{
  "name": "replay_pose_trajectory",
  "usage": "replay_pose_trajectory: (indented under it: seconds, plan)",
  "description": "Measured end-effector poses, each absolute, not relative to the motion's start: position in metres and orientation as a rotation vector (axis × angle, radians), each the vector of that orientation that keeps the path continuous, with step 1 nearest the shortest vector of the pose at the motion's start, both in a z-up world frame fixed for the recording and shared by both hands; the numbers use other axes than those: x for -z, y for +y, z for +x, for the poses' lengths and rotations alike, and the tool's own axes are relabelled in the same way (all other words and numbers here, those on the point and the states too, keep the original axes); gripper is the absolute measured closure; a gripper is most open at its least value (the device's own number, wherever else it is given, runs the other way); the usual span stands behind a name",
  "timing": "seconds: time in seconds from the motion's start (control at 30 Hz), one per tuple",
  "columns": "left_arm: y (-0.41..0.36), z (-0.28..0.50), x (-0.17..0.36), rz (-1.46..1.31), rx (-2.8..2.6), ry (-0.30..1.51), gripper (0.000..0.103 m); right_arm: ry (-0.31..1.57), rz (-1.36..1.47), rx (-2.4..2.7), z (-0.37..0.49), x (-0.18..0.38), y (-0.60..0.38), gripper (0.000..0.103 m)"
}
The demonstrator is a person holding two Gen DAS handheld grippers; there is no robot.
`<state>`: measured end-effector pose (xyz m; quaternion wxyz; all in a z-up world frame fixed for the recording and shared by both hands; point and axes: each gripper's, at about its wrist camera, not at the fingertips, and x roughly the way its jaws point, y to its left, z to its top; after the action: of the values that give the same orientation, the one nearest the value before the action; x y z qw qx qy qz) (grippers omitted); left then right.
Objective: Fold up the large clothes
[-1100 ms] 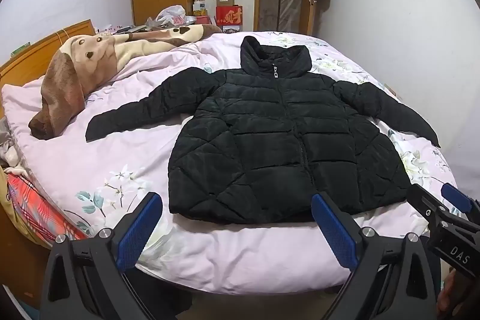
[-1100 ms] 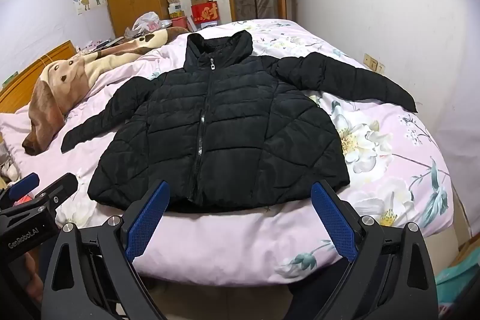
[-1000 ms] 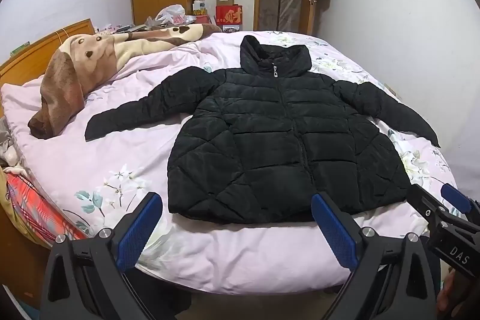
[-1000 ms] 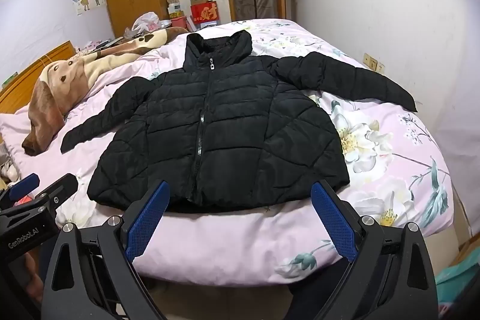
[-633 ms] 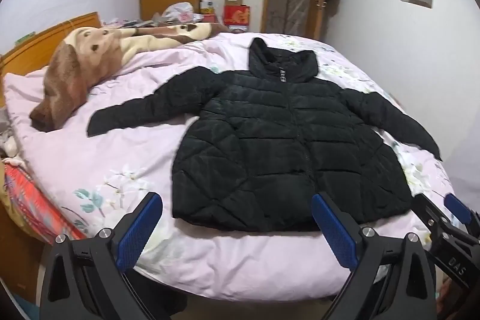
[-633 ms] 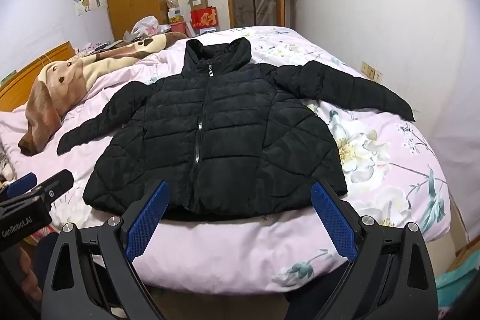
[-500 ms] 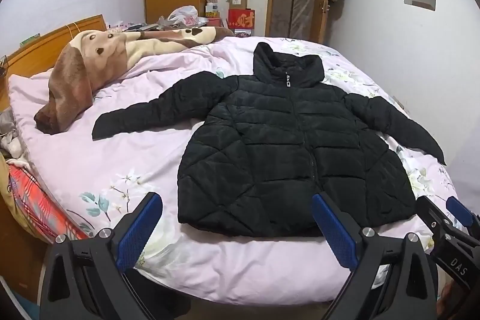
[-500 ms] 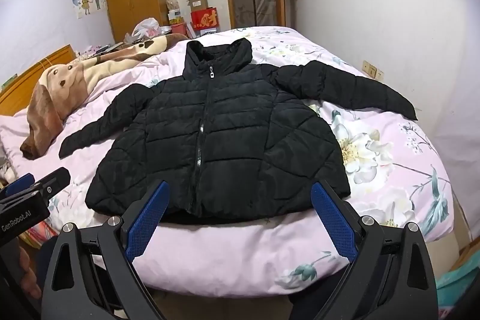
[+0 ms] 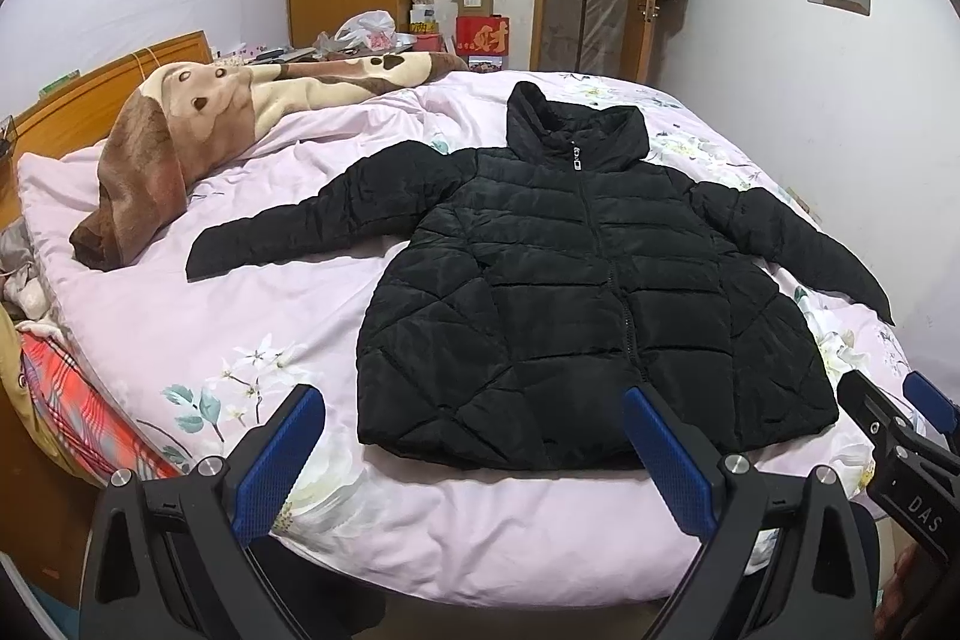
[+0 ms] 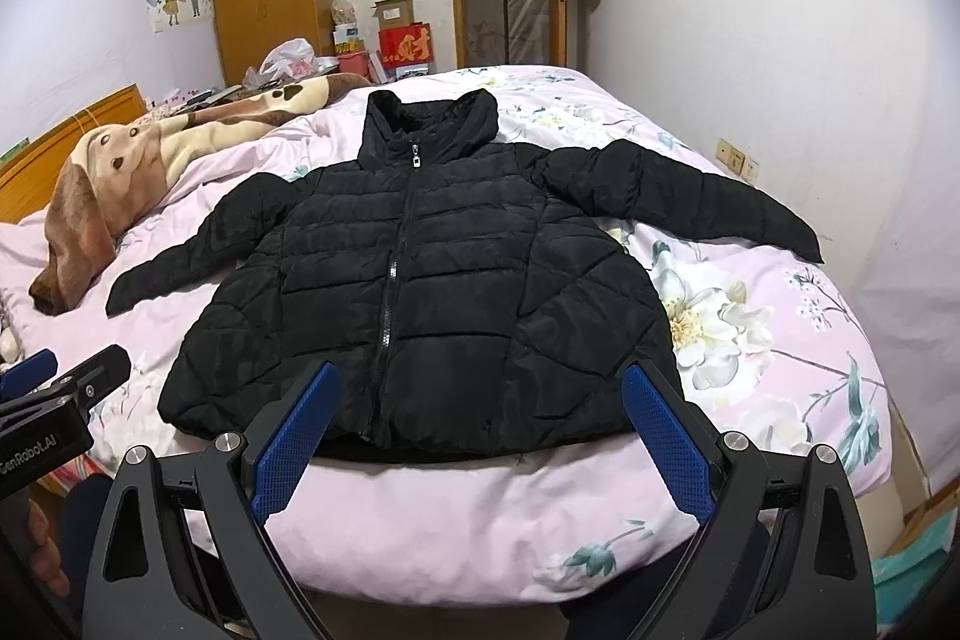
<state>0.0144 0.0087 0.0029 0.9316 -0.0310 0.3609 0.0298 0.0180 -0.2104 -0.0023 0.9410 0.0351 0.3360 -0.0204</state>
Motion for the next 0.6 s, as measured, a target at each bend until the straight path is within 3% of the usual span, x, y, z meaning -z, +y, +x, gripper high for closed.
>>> replay_pose_trajectory:
  seconds: [0.6]
  plan:
    - [0.0070, 0.0122, -0.0046, -0.052, -0.063, 0.737, 0.002, 0.683, 0.066, 0.034, 0.0187, 0.0017, -0.2073, 0.007]
